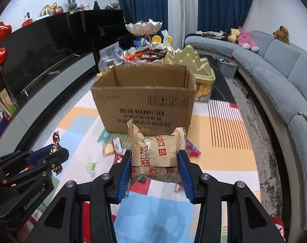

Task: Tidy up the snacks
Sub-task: 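Lift and carry both held snacks over the open cardboard box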

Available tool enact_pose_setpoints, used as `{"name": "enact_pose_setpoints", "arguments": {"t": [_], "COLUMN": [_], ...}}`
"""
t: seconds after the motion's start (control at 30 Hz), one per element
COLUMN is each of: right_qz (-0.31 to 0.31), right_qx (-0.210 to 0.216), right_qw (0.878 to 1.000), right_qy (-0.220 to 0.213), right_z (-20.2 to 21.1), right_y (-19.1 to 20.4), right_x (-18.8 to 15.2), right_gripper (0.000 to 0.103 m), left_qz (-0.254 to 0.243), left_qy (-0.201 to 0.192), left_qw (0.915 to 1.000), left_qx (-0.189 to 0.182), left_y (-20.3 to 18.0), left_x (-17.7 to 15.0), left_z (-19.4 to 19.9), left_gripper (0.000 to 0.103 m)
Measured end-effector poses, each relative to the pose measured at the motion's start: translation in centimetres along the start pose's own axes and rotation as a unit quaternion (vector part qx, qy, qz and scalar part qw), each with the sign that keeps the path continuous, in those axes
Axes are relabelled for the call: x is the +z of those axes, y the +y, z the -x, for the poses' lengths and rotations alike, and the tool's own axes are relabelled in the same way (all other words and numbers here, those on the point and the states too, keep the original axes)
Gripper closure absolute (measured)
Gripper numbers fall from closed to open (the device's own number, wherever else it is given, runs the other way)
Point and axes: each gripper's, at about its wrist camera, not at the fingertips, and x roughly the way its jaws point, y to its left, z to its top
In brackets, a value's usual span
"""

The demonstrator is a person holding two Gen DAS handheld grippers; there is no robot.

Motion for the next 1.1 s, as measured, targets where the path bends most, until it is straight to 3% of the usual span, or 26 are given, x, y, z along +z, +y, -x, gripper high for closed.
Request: {"name": "enact_pose_setpoints", "arguments": {"t": [0.57, 0.93, 1.1], "right_qz": [0.017, 0.0, -0.004], "right_qx": [-0.003, 0.006, 0.004], "right_qw": [0.998, 0.999, 1.0], "right_qy": [-0.052, -0.044, -0.031], "right_z": [-0.2, -3.7, -5.8], "right_y": [0.1, -1.0, -1.5], "right_x": [8.3, 13.9, 15.4], "right_gripper": [0.057, 0.057, 0.057], "left_qz": [-0.028, -0.047, -0.056], "left_qy": [-0.022, -0.045, -0.037], "left_qw": [0.9988, 0.9967, 0.9961], "left_qx": [-0.034, -0.048, -0.057], "left_y": [-0.3, -0.7, -0.7], "left_x": [8.7, 15.3, 17.2], "left_z": [-0.9, -3.2, -5.1], "left_gripper": [0.081, 0.081, 0.081]}}
